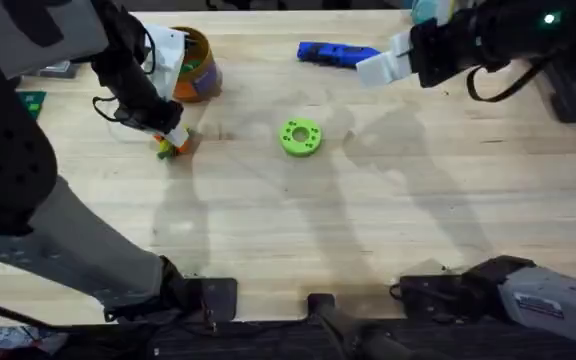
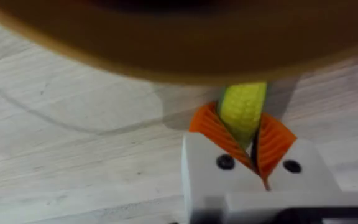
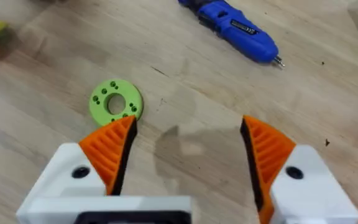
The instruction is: Pick up the gripper from the table and insert it into the empty holder that is missing its gripper. Then pick up a screw, insert it into the mounting hole, and use the screwdriver to tighten it. Finally, clean up the table by picking up the vegetable and placing it into the bucket.
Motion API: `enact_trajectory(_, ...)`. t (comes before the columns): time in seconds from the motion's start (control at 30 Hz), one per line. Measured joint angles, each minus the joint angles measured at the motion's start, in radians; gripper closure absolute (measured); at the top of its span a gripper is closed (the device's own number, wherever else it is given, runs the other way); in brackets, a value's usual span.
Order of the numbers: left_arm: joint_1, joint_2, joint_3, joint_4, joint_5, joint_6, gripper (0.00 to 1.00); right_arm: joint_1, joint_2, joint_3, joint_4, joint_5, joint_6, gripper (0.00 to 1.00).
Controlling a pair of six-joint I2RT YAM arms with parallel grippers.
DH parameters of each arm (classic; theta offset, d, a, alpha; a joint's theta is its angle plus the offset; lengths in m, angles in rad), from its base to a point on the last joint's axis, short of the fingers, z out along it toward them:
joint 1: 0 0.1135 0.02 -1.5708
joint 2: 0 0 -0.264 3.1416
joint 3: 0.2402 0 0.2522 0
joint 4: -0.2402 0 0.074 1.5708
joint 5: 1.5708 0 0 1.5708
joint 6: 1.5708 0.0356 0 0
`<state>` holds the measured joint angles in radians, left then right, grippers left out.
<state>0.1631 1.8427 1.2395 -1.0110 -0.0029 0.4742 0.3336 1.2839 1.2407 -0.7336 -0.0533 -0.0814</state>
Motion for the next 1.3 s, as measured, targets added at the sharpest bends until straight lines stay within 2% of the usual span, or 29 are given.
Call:
enact_trajectory(0.27,-0.001,-0.012,0.051,-0.101,0.068,-0.010,0.967,0.000,0.000,0.000,0.000,0.000,0.000,0.007)
enact_trajectory(0.5,-0.002,-0.142,0.230,-0.182,0.114,-0.011,0.968,0.000,0.000,0.000,0.000,0.000,0.000,0.006)
enact_trajectory(0.63,-0.002,-0.226,0.302,-0.097,0.152,-0.020,0.968,0.000,0.000,0.000,0.000,0.000,0.000,0.006)
enact_trajectory(0.8,-0.002,-0.249,0.323,0.048,0.177,-0.079,0.968,0.000,0.000,0.000,0.000,0.000,0.000,0.005)
enact_trajectory(1.03,-0.002,-0.135,0.323,0.145,0.191,-0.154,0.968,0.000,0.000,0.000,0.000,0.000,0.000,0.005)
enact_trajectory(1.17,-0.002,-0.033,0.321,0.203,0.200,-0.181,0.968,0.000,0.000,0.000,0.000,0.000,0.000,0.007)
enact_trajectory(1.3,-0.002,-0.006,0.318,0.213,0.205,-0.188,0.965,0.000,0.000,0.000,0.001,0.000,0.000,0.005)
